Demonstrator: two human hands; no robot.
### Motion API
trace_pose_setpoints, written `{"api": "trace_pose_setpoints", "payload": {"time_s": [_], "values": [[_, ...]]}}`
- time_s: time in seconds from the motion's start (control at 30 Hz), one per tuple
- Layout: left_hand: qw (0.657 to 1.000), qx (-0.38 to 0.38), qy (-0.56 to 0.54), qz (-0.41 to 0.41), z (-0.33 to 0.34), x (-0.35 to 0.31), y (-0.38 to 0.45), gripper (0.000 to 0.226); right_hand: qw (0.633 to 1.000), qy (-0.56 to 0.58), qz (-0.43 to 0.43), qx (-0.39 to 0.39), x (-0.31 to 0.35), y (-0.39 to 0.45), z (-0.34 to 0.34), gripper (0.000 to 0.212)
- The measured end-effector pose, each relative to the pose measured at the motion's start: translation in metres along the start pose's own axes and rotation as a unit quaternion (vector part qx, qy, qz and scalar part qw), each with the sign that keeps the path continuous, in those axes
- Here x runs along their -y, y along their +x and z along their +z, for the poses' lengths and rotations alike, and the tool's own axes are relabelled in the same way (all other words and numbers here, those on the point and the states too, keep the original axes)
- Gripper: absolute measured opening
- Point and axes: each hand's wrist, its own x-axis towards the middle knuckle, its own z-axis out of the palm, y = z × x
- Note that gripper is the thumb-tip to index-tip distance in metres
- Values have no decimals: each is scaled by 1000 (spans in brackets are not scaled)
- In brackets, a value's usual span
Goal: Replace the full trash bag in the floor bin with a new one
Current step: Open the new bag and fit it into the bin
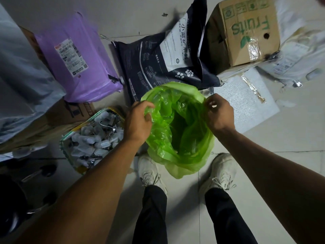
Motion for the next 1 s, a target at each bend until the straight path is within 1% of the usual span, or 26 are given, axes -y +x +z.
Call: {"api": "trace_pose_setpoints", "payload": {"time_s": [0.07, 0.17, 0.27, 0.33, 0.43, 0.5, 0.57, 0.67, 0.73, 0.8, 0.83, 0.9, 1.0], "values": [[1000, 12, -5, -16, -1, -2, 4, 39, 1000, -23, -20, 7, 0, 4, 1, 17], [998, 39, 0, -40, -3, -5, 12, 61, 998, -56, -23, 2, -3, 16, 3, 31], [995, 81, 14, -53, -5, -4, 20, 78, 996, -76, -23, 29, -6, 27, 7, 45], [994, 95, -3, -54, -5, -4, 24, 80, 996, -77, -22, 32, -1, 29, 5, 51], [991, 104, -46, -66, -4, -5, 30, 74, 994, -73, -68, 38, 4, 29, 3, 59], [990, 106, -52, -78, 0, -5, 34, 65, 994, -80, -55, 57, 3, 31, 2, 59], [987, 113, -46, -102, 3, -3, 36, 58, 994, -80, 7, 79, 0, 35, 4, 51], [979, 141, -51, -138, 4, 5, 35, 58, 991, -49, 94, 86, -5, 33, 0, 37], [976, 153, -64, -141, 0, 9, 30, 59, 989, -37, 116, 89, -10, 26, -5, 36], [975, 161, -77, -130, -4, 11, 23, 60, 988, -21, 117, 95, -14, 15, -12, 36], [976, 166, -72, -122, -7, 12, 19, 64, 989, -15, 110, 95, -15, 10, -15, 36], [976, 184, -41, -107, -11, 14, 11, 79, 990, -3, 101, 96, -20, 0, -17, 37], [970, 219, -9, -106, -14, 20, 2, 101, 988, 8, 90, 126, -26, -13, -21, 44]]}}
